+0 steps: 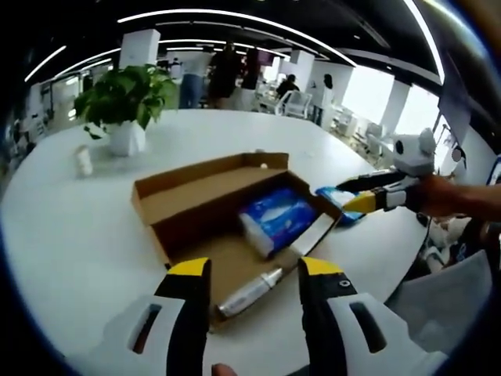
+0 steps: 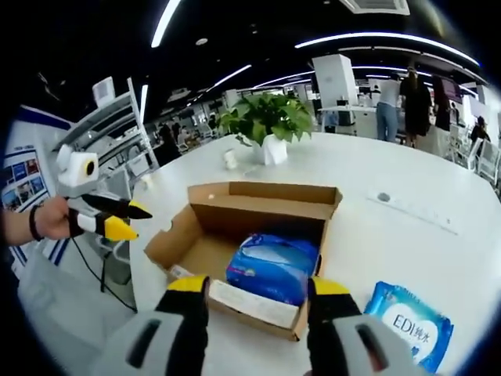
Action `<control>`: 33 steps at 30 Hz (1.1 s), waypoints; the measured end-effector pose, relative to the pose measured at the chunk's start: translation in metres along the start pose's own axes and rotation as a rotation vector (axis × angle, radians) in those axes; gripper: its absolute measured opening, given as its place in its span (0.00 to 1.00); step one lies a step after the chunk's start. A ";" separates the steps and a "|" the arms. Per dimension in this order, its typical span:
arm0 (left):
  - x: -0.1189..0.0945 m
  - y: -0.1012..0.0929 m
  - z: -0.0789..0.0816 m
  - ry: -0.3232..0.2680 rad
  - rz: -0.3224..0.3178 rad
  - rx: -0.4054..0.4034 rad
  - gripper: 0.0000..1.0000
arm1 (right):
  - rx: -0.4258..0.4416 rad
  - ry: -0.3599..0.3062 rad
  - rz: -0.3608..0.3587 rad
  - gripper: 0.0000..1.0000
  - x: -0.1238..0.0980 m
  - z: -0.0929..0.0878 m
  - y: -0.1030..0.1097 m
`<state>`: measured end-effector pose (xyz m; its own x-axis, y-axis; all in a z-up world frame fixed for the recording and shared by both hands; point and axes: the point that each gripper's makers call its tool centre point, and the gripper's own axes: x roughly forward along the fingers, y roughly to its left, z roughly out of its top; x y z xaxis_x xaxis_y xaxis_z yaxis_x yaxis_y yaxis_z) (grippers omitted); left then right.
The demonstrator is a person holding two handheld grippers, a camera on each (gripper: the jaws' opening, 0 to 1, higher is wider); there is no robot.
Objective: Operate the shoe box by opening the lid, removing the specified soft item, and placing it in the target area until the item is outside and the box remains undamaged.
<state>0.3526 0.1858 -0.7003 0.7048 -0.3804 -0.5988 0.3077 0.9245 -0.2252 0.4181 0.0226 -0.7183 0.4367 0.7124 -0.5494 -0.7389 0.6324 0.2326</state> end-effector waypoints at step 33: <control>0.004 -0.002 -0.013 0.007 -0.014 -0.010 0.52 | -0.153 0.137 0.103 0.56 0.067 0.010 0.007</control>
<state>0.3468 0.1831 -0.7122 0.6960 -0.3927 -0.6012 0.3110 0.9195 -0.2406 0.4476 0.0779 -0.7460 0.2890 0.7161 -0.6353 -0.8498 0.4975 0.1743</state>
